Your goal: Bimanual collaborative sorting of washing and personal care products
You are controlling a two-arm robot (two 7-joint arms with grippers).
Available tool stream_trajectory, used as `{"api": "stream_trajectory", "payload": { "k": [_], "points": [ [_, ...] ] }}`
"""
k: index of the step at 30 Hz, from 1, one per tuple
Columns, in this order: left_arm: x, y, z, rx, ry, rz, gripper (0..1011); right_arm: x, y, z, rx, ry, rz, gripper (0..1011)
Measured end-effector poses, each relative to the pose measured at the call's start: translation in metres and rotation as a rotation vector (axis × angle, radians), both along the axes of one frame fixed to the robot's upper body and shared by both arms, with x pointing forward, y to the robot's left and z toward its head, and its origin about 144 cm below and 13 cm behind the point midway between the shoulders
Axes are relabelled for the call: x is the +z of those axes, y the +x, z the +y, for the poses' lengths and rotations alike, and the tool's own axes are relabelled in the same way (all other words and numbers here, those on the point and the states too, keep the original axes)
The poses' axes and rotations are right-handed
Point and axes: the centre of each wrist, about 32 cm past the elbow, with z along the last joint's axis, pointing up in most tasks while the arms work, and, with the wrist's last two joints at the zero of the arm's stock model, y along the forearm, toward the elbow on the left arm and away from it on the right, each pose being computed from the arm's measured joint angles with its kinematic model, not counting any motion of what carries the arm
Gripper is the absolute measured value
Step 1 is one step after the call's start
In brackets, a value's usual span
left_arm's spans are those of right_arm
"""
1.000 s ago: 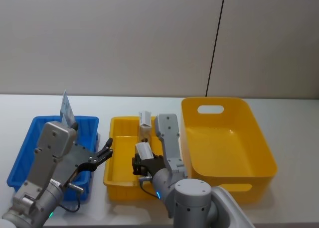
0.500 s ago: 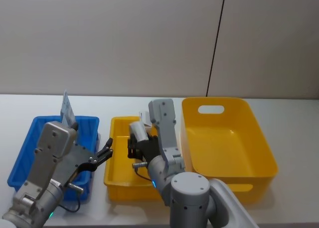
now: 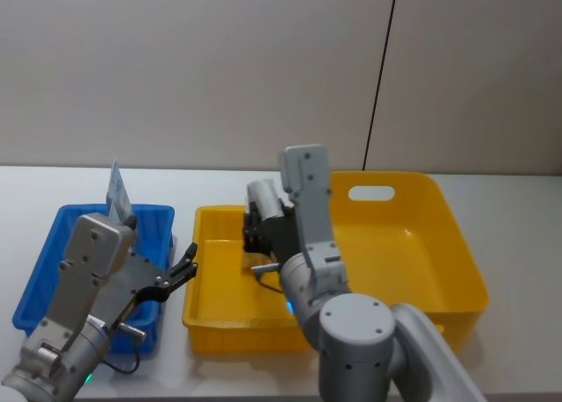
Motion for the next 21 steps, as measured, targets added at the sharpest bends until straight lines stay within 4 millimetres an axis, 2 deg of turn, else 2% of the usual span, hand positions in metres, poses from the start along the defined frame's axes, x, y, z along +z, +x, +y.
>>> {"api": "stream_trajectory", "payload": {
  "k": [10, 21],
  "points": [
    [0.000, 0.000, 0.000, 0.000, 0.000, 0.000, 1001, 0.013, -0.007, -0.026, -0.078, -0.051, -0.039, 322],
    [0.000, 0.000, 0.000, 0.000, 0.000, 0.000, 1002, 0.018, -0.010, -0.071, -0.177, -0.111, -0.076, 322]
  ]
}}
